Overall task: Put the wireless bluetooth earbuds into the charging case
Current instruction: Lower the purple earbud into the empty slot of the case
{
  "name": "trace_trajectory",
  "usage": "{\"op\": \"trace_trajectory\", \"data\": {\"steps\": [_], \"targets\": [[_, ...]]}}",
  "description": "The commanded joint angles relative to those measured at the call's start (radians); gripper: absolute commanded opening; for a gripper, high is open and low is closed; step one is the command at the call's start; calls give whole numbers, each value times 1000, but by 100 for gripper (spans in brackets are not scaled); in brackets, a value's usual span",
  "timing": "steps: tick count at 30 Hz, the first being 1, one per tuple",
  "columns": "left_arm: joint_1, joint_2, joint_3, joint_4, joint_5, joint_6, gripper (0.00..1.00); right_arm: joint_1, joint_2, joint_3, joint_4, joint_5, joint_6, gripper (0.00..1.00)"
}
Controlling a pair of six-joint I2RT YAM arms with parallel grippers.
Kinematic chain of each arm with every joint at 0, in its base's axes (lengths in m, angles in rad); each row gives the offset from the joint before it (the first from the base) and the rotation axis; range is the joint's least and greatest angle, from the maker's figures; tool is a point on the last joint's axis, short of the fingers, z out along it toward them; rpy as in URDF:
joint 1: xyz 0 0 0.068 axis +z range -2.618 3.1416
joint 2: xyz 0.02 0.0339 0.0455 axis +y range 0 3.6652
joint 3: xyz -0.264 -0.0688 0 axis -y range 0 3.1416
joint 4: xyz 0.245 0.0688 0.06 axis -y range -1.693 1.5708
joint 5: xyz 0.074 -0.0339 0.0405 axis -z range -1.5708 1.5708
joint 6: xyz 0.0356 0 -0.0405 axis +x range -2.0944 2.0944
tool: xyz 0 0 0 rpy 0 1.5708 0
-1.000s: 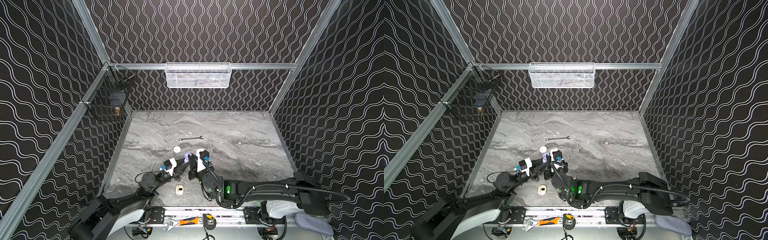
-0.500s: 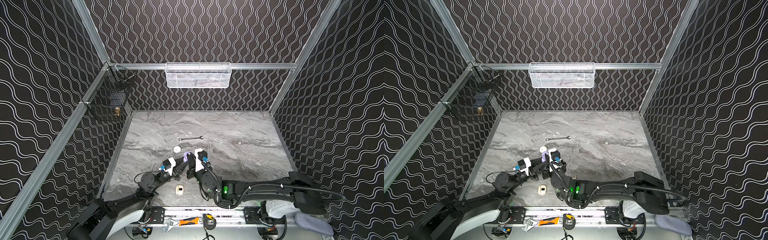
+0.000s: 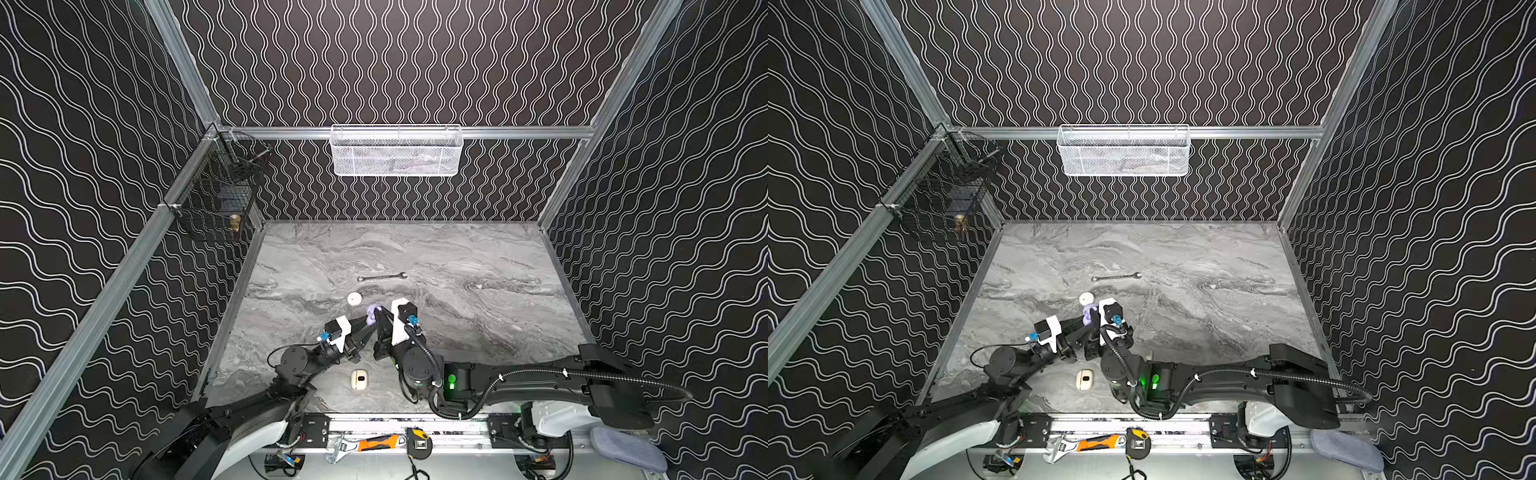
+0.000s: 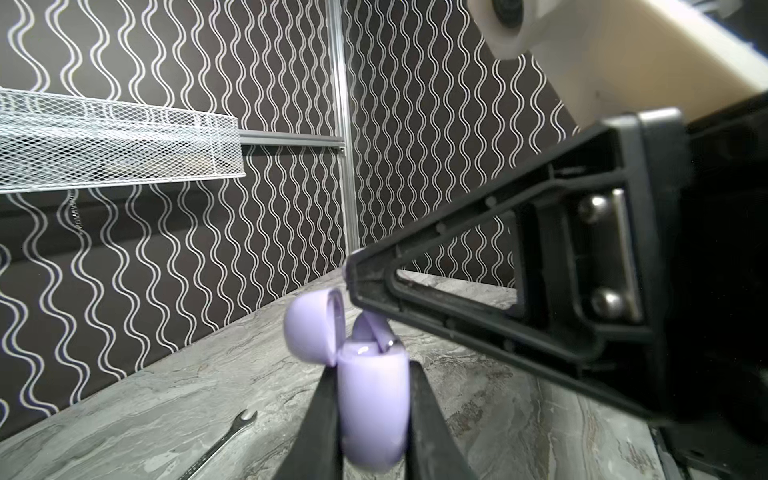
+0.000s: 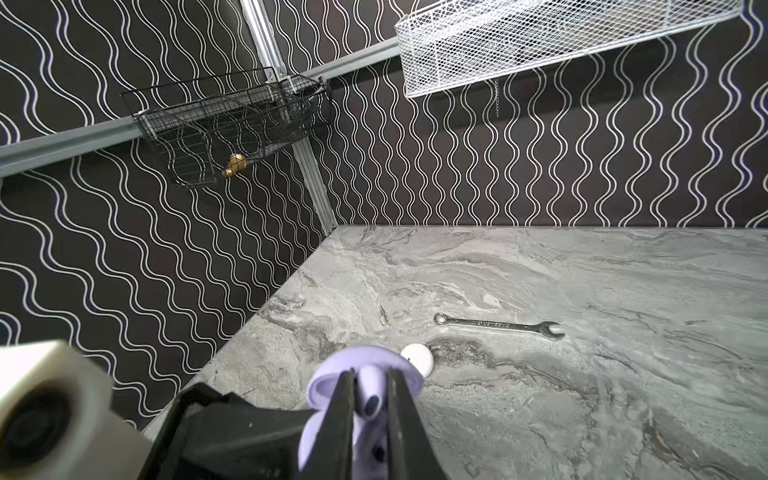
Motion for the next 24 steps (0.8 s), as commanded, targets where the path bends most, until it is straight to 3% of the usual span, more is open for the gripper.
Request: {"op": "trace_trajectory", "data": {"steps": [1,6,17,19,21,24], "targets": [[2,3,6,118,-47,-12,0,14,-3,-32,5,-23,-7,0],[2,-6,5,107,-47,-5,0,17,8,-77,106,-35,-40,0],[2,25,3,145,-28,1,0,17,20,-62,103,-32,-65,0],[2,35,0,163,-27,-1,0,19,19,-50,82,-44,-73,8],[3,40,-1,171,-25,1,0,22,8,-46,78,-58,-78,22],[2,38,3,160,-24,2,0,30,-13,-49,84,-75,-99,33]]}}
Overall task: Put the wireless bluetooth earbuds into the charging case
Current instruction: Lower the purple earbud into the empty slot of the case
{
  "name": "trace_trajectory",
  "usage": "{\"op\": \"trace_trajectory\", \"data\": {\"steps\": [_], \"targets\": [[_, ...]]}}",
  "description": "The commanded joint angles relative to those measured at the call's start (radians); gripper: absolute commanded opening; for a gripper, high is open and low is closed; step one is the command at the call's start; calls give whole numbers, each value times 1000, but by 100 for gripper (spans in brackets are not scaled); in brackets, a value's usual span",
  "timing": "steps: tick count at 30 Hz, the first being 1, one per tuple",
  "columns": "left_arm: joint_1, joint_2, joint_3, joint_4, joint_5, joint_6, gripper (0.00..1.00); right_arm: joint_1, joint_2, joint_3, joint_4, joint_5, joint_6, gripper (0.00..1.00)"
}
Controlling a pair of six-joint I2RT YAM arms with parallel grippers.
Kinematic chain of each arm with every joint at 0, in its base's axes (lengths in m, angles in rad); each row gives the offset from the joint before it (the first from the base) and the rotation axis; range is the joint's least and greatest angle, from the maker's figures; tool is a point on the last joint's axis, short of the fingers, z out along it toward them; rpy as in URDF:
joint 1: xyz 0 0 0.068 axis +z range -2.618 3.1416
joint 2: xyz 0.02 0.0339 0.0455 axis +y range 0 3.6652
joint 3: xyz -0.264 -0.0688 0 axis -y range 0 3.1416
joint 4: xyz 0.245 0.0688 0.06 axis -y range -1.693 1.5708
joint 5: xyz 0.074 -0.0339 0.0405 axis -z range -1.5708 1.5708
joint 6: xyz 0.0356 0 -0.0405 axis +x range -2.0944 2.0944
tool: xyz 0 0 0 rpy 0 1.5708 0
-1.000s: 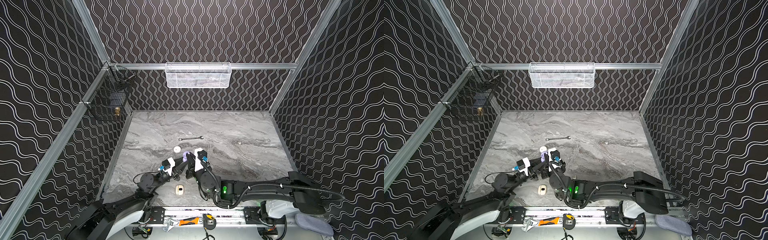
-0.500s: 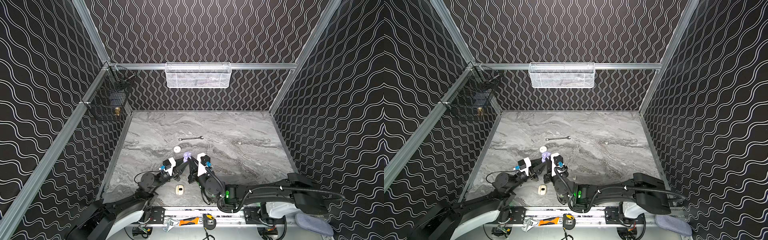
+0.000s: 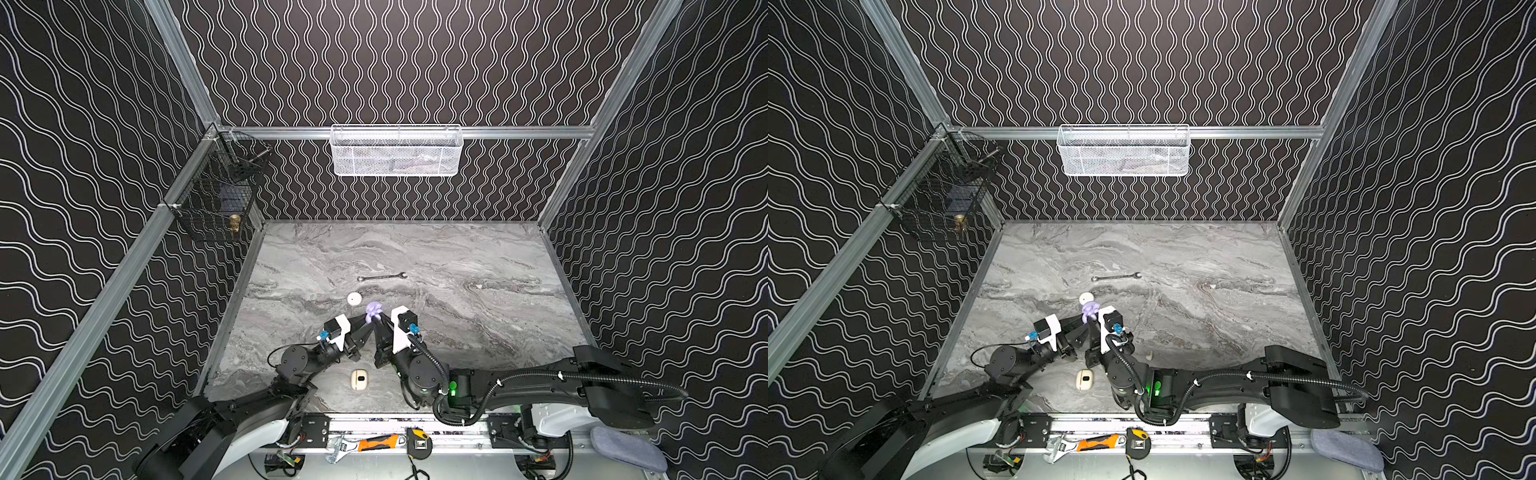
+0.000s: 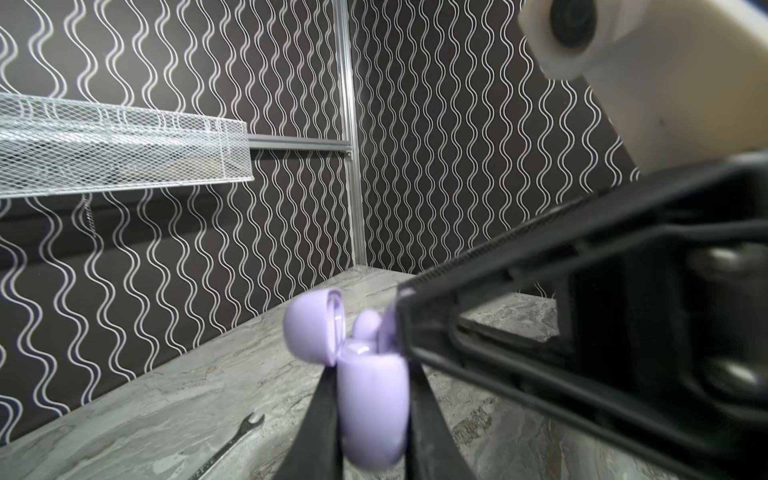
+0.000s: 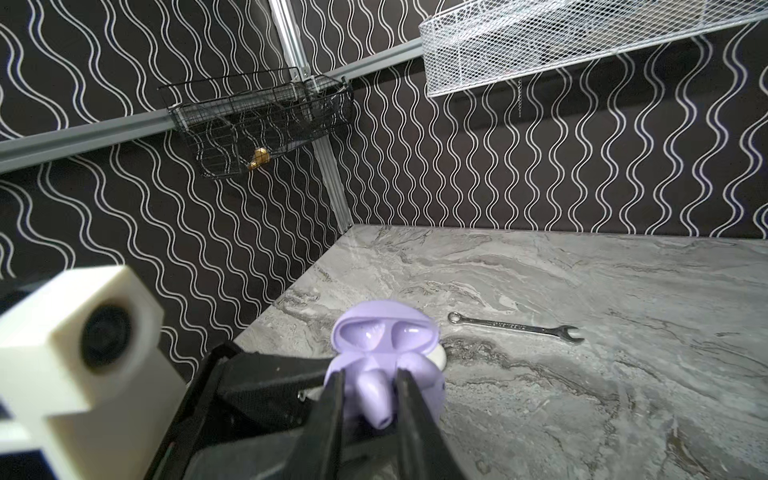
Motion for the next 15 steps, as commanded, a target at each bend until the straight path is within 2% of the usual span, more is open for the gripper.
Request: {"op": "trace_trajectory", "data": {"steps": [1,5,11,15], "targets": [[1,-3,2,81,-5,3,0,11,-23,3,-18,-24,-28,37],[1,-7,4,72,-5,5,0,33,-82,-14,-24,-26,-47,45],[1,2,2,84,-5,5,0,58,-212,-41,-97,-12,-33,46],[1,-3,1,81,-5,8,0,60,-296,-64,-186,4,27,35]]}}
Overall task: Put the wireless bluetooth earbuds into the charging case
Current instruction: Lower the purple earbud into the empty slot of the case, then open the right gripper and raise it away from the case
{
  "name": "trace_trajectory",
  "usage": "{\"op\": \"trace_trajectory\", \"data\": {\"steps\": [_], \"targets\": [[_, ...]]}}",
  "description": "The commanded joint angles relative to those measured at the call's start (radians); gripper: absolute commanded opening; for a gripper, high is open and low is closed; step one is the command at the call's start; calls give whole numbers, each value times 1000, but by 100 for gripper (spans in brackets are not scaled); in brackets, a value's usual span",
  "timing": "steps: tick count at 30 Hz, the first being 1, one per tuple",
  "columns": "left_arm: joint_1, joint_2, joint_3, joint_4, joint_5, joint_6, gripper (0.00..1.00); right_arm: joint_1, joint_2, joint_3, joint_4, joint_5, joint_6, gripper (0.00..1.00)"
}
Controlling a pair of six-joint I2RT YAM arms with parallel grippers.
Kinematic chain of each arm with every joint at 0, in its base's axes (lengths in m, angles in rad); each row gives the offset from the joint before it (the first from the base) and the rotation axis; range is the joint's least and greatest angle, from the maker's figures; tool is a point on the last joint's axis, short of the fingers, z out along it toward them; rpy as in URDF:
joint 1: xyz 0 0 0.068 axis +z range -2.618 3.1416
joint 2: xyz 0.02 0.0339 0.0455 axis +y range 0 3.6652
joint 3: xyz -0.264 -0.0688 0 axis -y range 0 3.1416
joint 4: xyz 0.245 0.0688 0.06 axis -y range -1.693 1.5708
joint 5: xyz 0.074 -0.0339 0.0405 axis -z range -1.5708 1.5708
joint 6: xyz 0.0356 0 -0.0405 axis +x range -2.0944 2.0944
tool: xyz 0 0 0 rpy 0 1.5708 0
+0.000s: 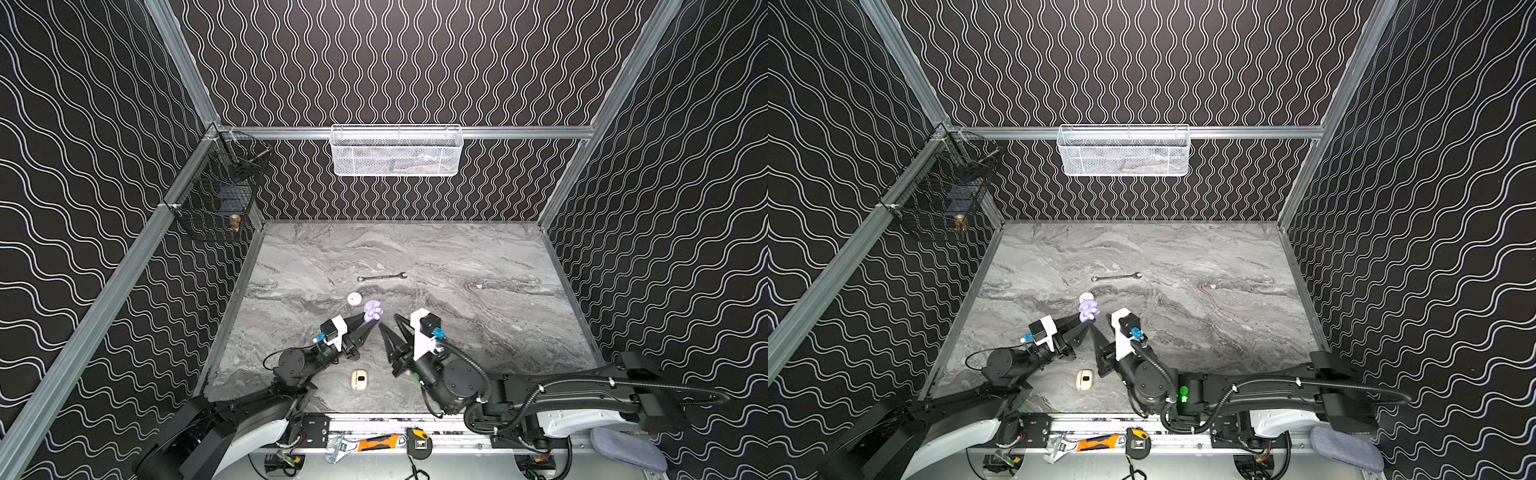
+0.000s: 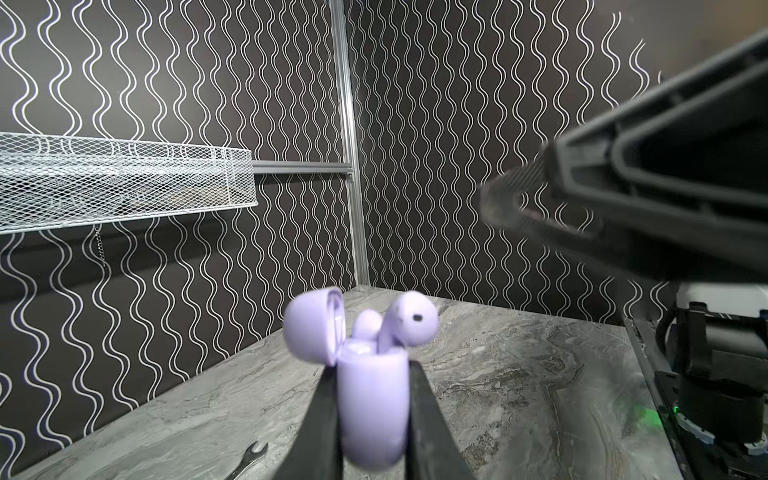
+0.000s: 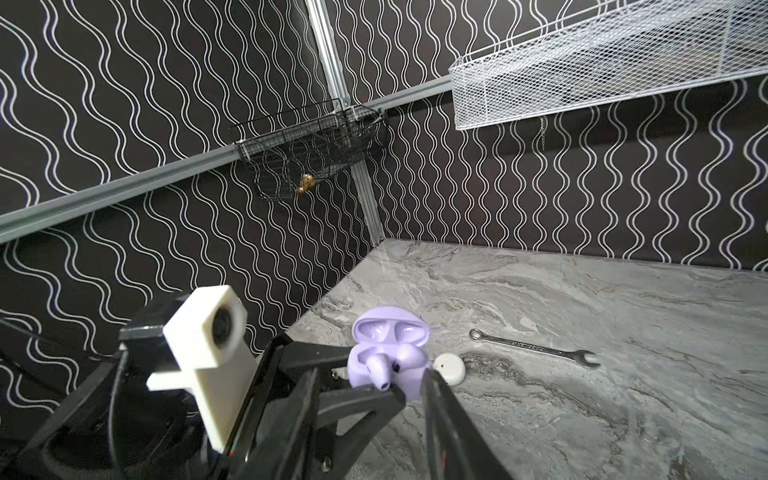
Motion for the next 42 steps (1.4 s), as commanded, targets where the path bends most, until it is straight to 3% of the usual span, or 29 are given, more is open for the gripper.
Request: {"op": "trace_trajectory", "data": {"steps": [1,5,9,24,38,42], "targets": [[2,-4,1,42,-4,5,0,1,-42,-13,-101,34,71,31],[1,-9,-1,42,-2,7,0,-30,-29,-10,-194,59,156,13],[2,-12,-1,41,0,9,0,-67,15,31,-264,-22,216,10],[1,-20,1,35,4,7,0,-82,135,111,-170,-138,145,8],[1,-16,1,37,5,9,0,-88,160,170,-200,-149,113,7],[1,-12,4,34,10,9,0,-88,100,166,-237,-131,107,8]]}}
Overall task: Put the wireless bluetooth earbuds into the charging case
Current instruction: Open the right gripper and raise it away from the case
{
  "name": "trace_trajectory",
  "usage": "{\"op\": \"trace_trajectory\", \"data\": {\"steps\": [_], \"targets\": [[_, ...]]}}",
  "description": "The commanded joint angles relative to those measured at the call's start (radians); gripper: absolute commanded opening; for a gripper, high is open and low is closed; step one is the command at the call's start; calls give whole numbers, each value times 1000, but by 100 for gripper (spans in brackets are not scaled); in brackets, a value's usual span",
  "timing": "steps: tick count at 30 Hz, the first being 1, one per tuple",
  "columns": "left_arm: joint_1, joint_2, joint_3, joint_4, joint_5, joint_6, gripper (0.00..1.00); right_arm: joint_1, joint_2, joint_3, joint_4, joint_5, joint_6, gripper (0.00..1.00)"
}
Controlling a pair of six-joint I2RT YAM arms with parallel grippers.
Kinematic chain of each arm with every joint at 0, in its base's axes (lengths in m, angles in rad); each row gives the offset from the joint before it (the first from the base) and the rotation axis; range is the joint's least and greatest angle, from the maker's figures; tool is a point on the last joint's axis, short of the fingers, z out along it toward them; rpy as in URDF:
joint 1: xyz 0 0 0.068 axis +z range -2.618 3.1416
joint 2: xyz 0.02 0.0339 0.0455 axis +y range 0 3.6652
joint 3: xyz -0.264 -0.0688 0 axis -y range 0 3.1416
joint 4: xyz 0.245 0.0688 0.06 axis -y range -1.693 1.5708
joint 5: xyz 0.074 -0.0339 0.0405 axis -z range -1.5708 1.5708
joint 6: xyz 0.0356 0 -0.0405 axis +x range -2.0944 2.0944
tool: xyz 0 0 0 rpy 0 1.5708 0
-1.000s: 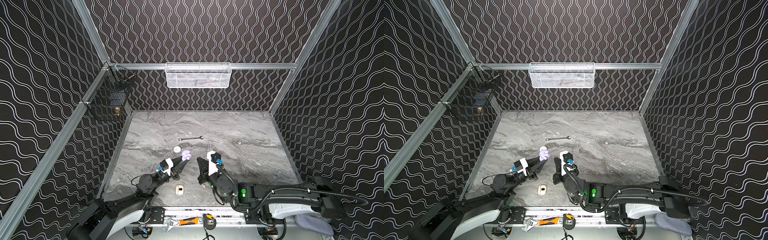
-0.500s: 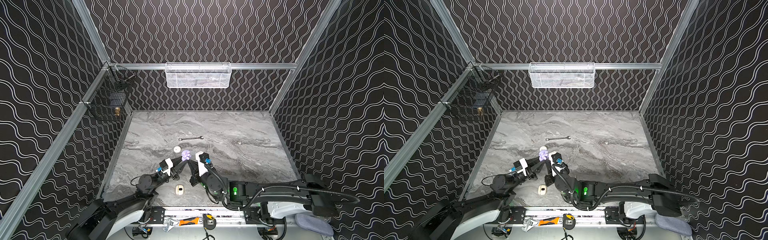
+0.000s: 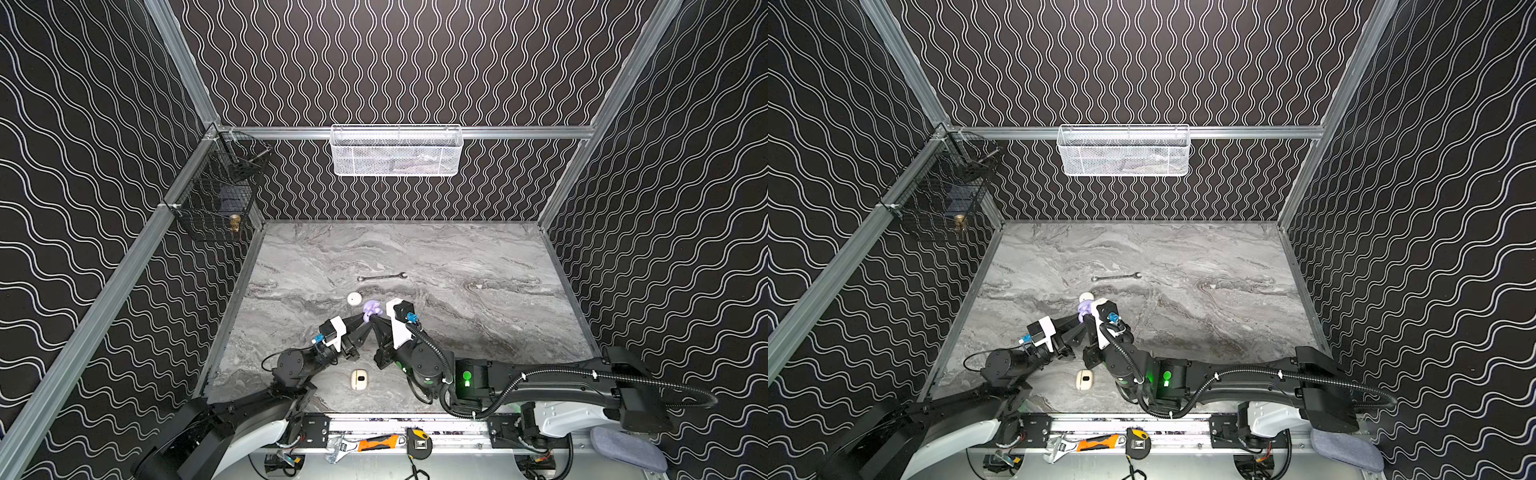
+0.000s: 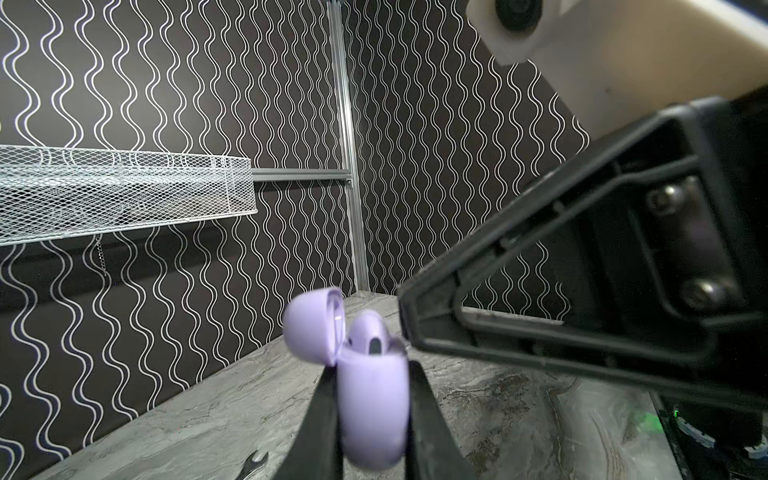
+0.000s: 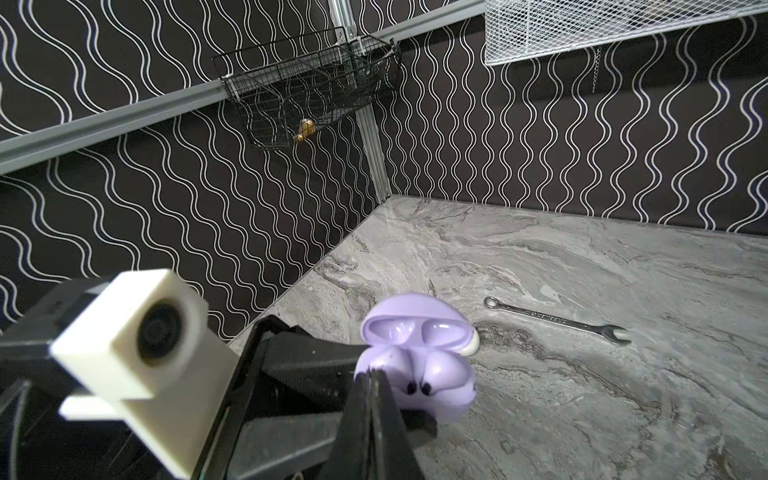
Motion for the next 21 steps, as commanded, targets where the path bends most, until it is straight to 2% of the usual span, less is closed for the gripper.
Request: {"op": "trace_trajectory", "data": {"steps": [1,4,7,13,15,17,21], "targets": [[2,4,4,33,10,6,0,-3,-58,-1,-20,16,-16,9],[2,13,10,35,37,7,0,-34,-117,7,-105,14,-2,13],[1,18,25,29,90,10,0,-145,-143,65,-297,-65,86,13],[0,60,40,87,195,6,0,-426,-123,149,-496,-416,170,29],[-1,82,49,103,232,1,0,-460,-80,201,-552,-505,156,37],[-2,99,63,102,265,-4,0,-464,-36,254,-602,-546,137,42],[-6,113,77,102,304,-5,0,-465,22,293,-608,-651,102,46]]}}
